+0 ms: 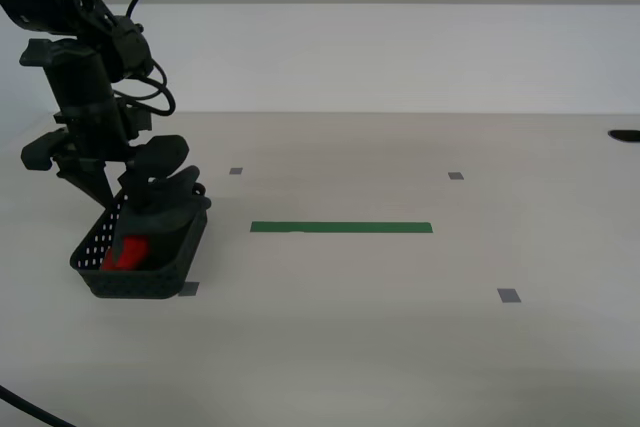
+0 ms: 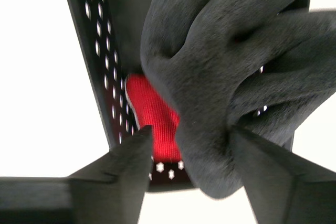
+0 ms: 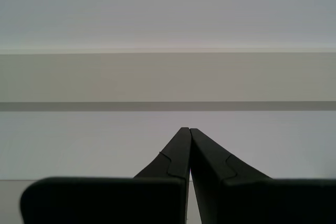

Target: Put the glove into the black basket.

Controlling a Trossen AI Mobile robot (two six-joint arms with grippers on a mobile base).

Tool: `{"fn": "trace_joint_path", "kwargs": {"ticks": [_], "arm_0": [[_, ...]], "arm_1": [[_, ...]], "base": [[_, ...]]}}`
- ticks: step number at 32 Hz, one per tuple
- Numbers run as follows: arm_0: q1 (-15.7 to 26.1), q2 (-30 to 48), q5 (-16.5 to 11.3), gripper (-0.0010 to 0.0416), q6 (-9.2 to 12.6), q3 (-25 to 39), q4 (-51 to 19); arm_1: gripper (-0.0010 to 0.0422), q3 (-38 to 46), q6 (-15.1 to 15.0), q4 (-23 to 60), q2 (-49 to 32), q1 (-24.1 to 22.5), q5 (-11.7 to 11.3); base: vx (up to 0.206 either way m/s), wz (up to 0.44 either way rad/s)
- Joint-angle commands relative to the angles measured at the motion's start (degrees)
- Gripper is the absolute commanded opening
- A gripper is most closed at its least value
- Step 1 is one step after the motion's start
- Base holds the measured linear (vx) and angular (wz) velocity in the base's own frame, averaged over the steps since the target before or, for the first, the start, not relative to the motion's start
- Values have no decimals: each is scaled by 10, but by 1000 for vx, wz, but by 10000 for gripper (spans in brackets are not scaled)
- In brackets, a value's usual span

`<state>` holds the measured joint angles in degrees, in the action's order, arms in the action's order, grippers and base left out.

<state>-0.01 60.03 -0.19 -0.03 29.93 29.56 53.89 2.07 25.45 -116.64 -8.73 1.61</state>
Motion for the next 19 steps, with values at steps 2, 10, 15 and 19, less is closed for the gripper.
{"fn": "trace_joint_path", "kwargs": {"ticks": [2,10,15,19], "arm_0": [[1,0,0,1,0,1,2],[1,0,0,1,0,1,-1],[1,0,0,1,0,1,-1],[1,0,0,0,0,1,-1]], "arm_1": [[254,45,18,104,1,1,-1],[196,146,20,173,20,0,-1],[8,149,10,175,23,1,24],[9,149,10,170,23,0,23]], "base": [[0,0],[0,0],[0,0],[0,0]]}}
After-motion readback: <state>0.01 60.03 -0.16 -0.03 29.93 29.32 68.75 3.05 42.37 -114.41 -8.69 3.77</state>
